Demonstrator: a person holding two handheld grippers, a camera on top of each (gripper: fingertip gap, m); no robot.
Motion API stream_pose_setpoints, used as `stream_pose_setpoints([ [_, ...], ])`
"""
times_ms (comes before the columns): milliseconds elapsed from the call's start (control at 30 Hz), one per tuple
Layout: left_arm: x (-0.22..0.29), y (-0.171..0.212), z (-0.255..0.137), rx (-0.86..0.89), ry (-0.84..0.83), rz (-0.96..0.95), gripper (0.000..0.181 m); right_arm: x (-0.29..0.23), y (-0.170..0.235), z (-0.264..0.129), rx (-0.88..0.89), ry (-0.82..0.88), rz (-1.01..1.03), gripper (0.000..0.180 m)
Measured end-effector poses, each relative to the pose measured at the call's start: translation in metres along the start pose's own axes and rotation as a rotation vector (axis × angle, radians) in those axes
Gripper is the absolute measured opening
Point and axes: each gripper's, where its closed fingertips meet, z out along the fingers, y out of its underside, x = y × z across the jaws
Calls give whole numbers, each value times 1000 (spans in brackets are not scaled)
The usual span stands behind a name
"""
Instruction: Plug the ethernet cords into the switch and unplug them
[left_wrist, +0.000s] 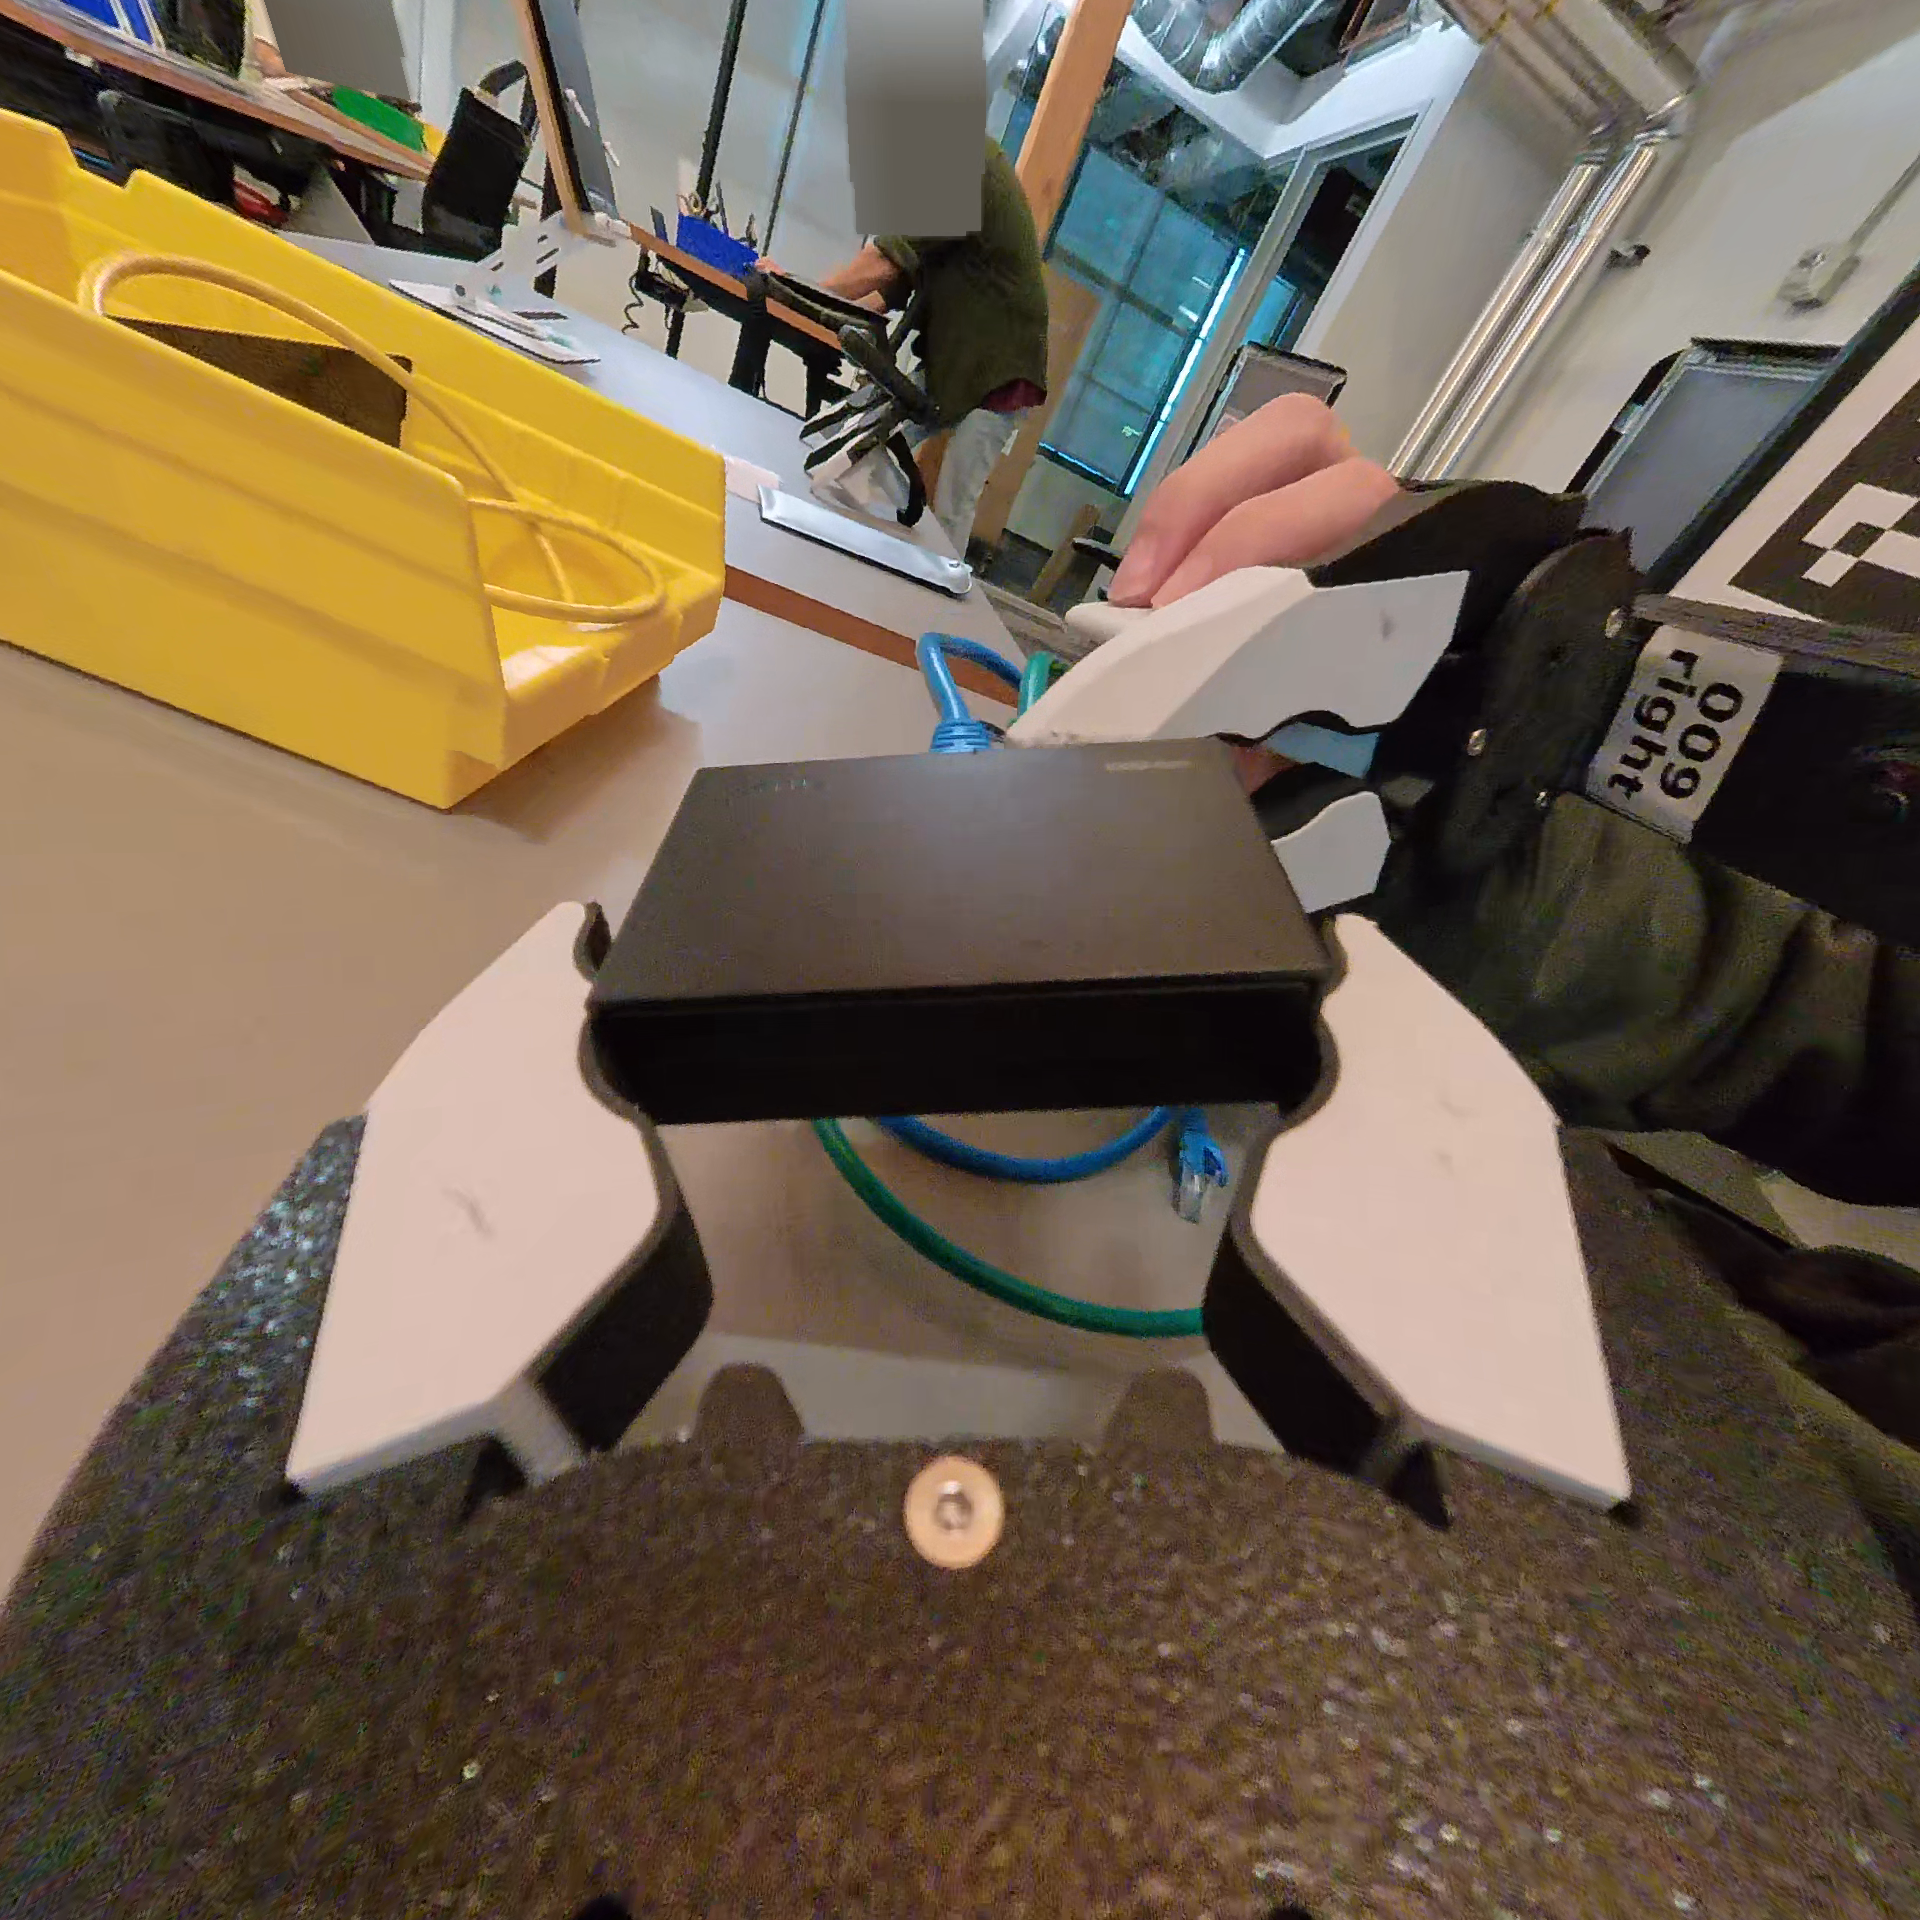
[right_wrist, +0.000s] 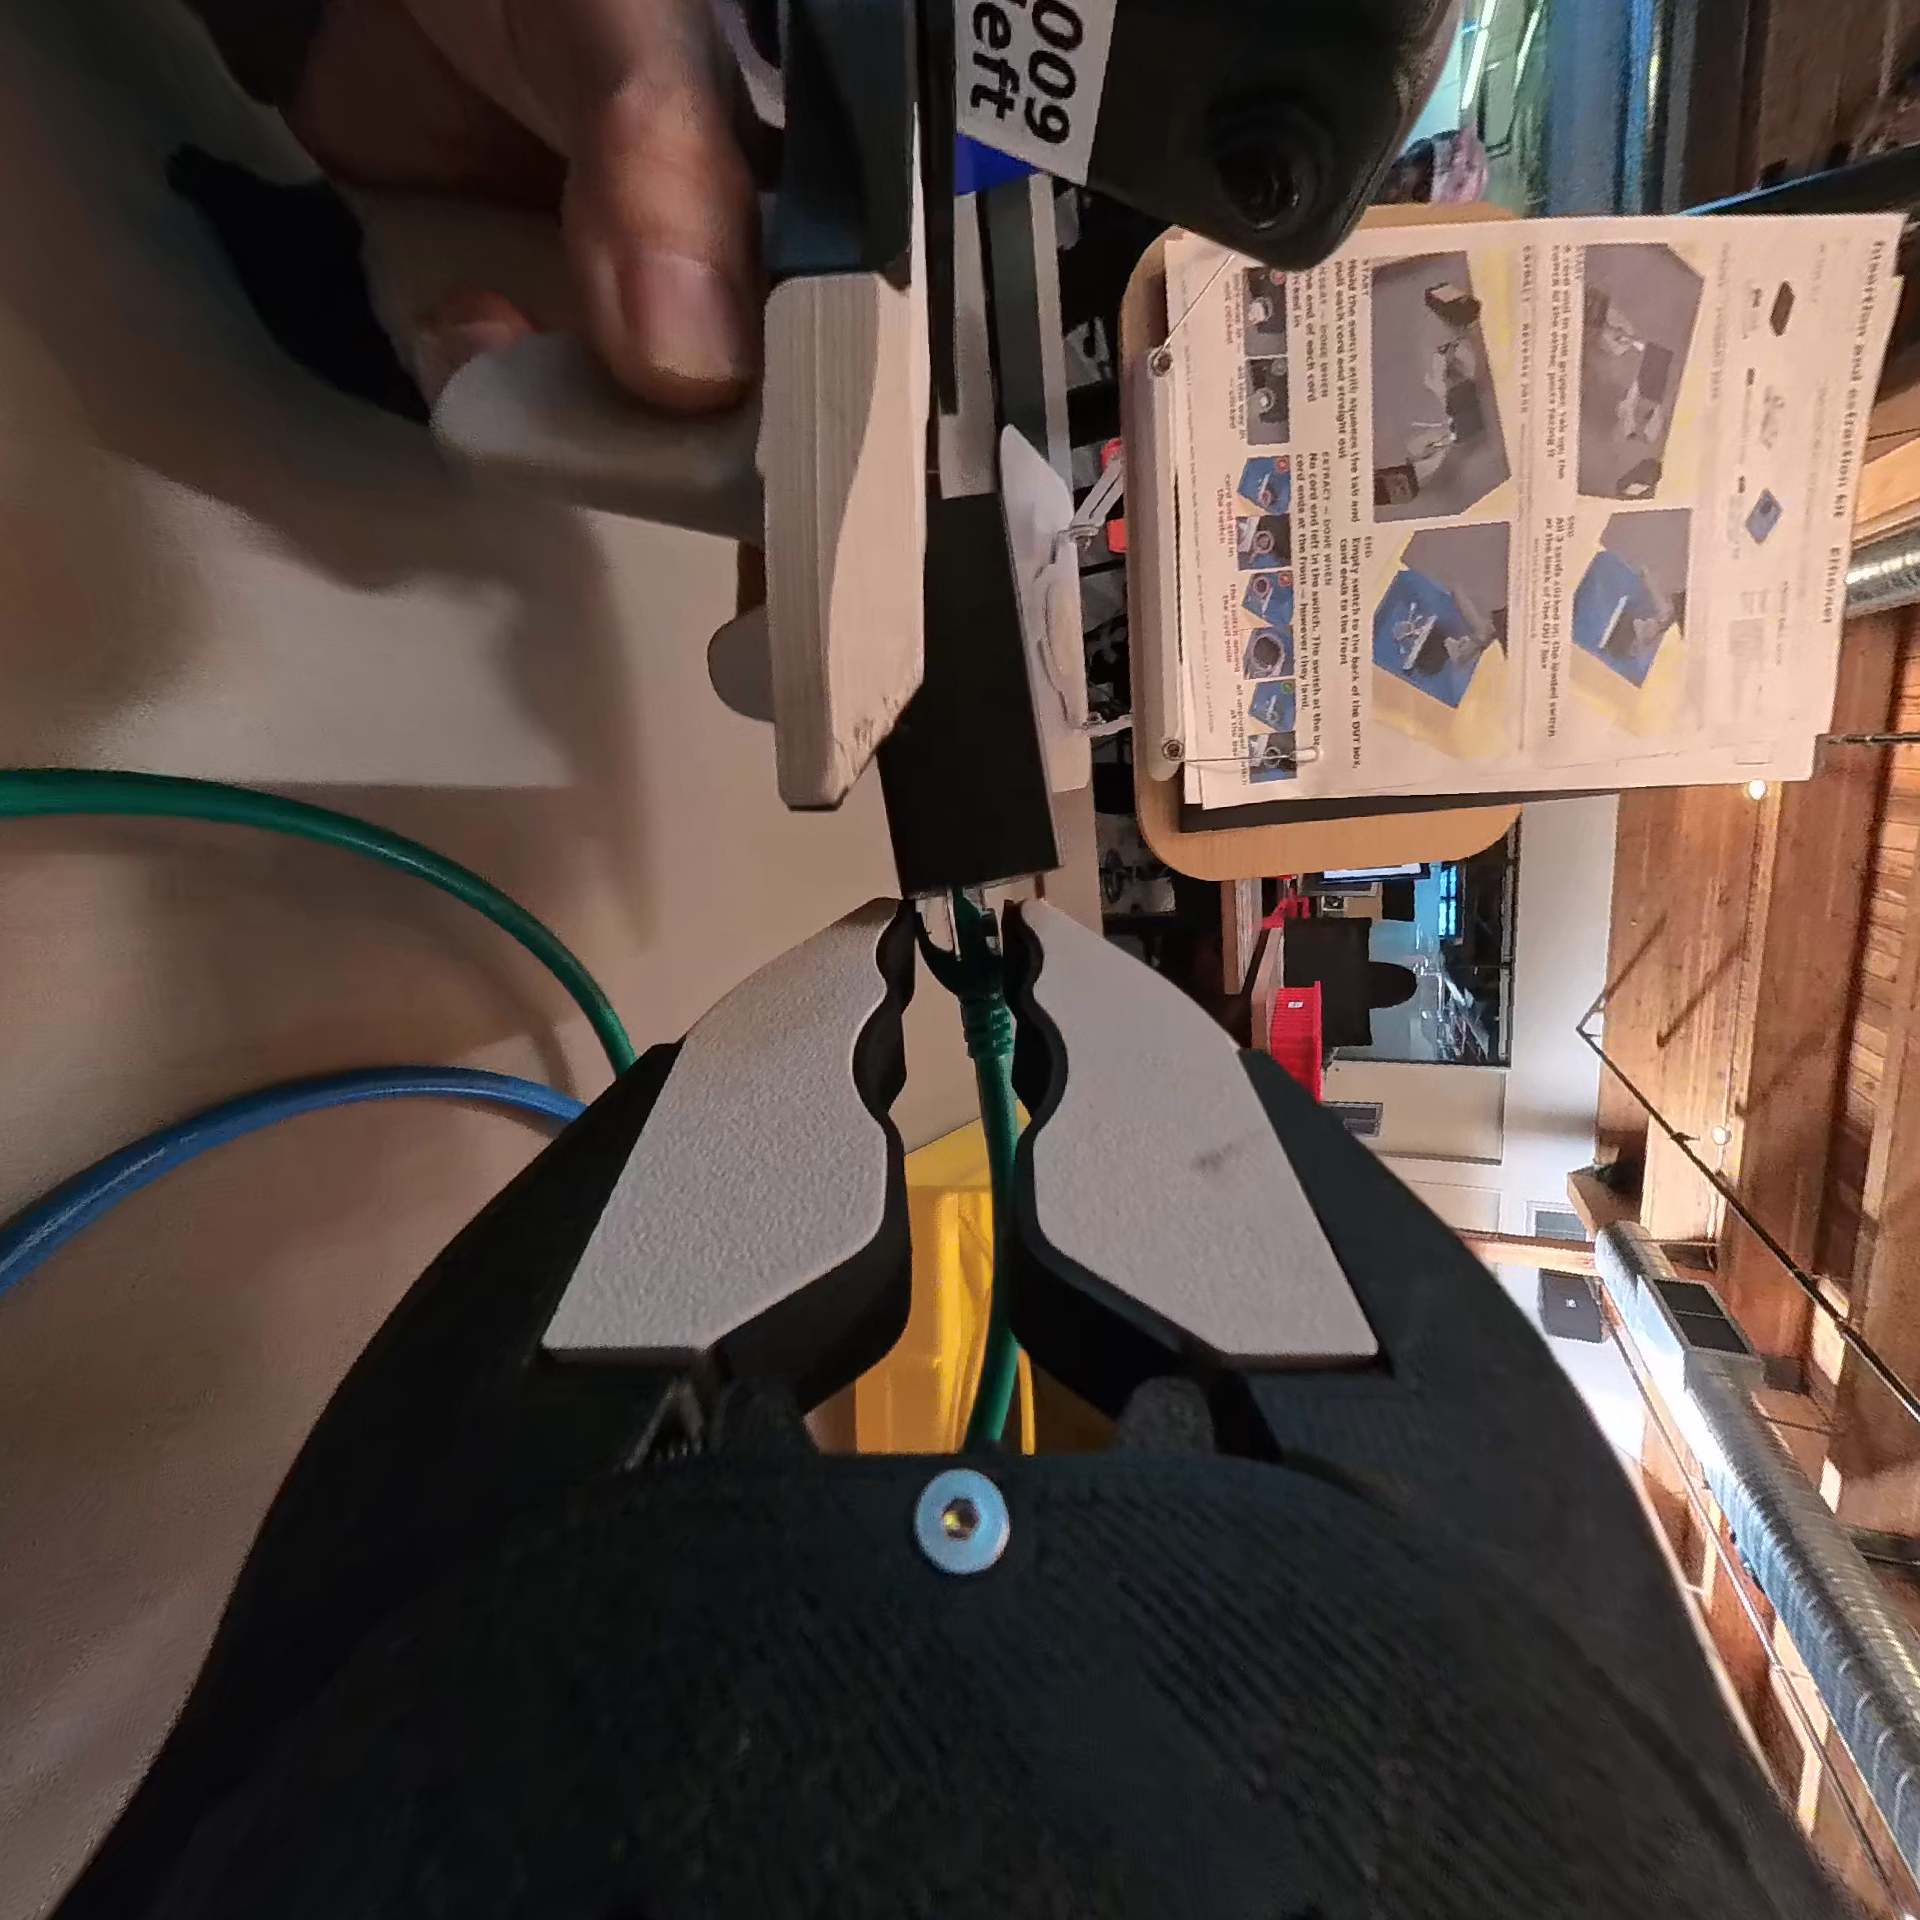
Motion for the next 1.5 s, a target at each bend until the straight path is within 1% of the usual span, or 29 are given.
stream_pose_setpoints([
  [133, 2, -3, 0, 19, 16, -16, 121, 3, -2, -1, 14, -5, 32, 16],
  [433, 0, -5, -2, 42, 15, -26, 121, 4, -3, 1, 0, -3, 9, 16],
  [633, 3, -6, -2, 53, 44, -52, 121, 2, -5, -1, 19, -39, 36, 14],
  [867, 2, -9, -4, 83, 64, -103, 121, 4, -7, 1, 9, -4, 1, 16],
  [967, 0, -8, -4, 80, 57, -112, 121, 3, -6, 3, -20, -24, 5, 15],
  [1133, 0, -9, -4, 87, 49, -109, 121, 6, -5, 2, -27, -26, 2, 18],
  [1367, -2, -10, -5, 96, 36, -113, 121, 4, -5, 4, -37, -32, -37, 15],
  [1500, -2, -11, -5, 100, 39, -114, 121, 6, -5, 4, -40, -33, -20, 16],
])
